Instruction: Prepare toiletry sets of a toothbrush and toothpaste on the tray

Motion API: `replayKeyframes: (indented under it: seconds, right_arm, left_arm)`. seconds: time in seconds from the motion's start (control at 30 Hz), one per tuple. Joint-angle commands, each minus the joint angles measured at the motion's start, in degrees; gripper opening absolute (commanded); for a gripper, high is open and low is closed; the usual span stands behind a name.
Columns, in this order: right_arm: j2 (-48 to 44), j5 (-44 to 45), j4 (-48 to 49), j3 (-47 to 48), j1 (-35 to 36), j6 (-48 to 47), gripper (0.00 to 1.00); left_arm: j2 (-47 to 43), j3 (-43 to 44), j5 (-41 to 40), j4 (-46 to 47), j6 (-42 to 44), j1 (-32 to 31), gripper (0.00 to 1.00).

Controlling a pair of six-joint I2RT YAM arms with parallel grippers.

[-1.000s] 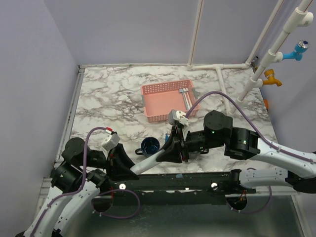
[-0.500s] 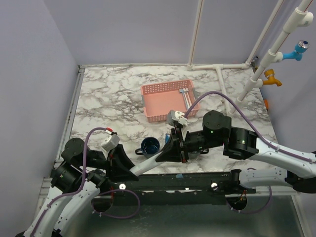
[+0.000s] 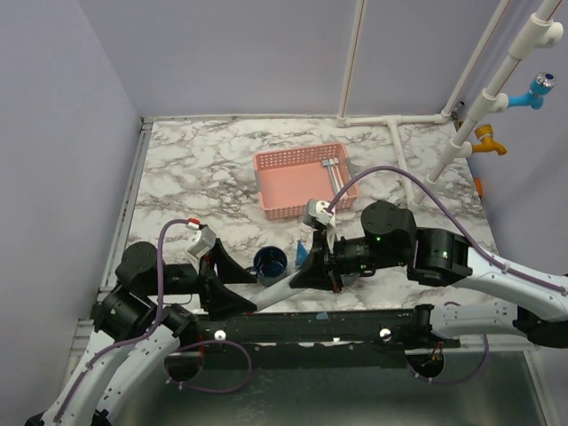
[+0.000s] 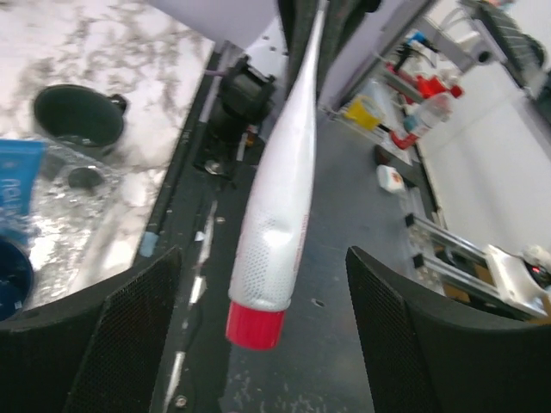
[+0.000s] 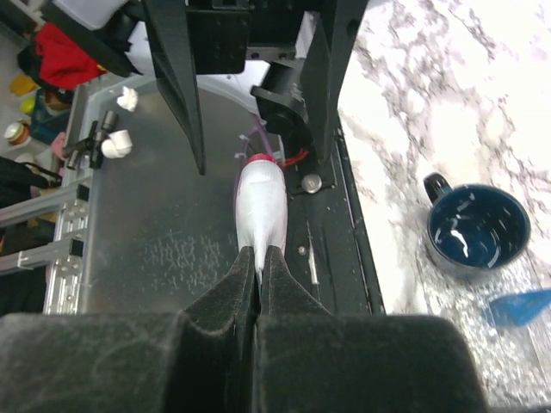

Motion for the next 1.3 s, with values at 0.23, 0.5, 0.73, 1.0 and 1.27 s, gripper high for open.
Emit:
replayKeyframes:
  seconds: [0.23, 0.5, 0.73, 1.0, 1.27]
  right_arm:
    - [5.38, 15.96, -20.81, 12.28, 0.13, 2.93, 0.00]
    - [7.43, 22.19, -30.30, 17.09, 0.09, 7.17, 0.00]
    - [10.79, 29.67, -40.05, 20.99, 0.07, 14.56, 0.00]
    - [16.72, 38.46, -49.02, 25.63, 0.10, 21.20, 0.00]
    - [22.13, 43.98, -52.59, 28.44, -2.12, 24.00, 0.00]
  left_arm:
    - [2.64, 4.74, -18.48, -8.26, 8.66, 0.02, 0.83]
    - [2.98, 3.95, -22.35, -8.03, 9.79, 0.02, 0.92]
    - [2.67, 3.21, -25.76, -8.31, 10.75, 0.02, 0.99]
    - [1.16, 1.10, -31.62, -6.61, 10.80, 0.03, 0.99]
    - [-0.37, -0.59, -35.50, -5.91, 11.42, 0.02, 0.99]
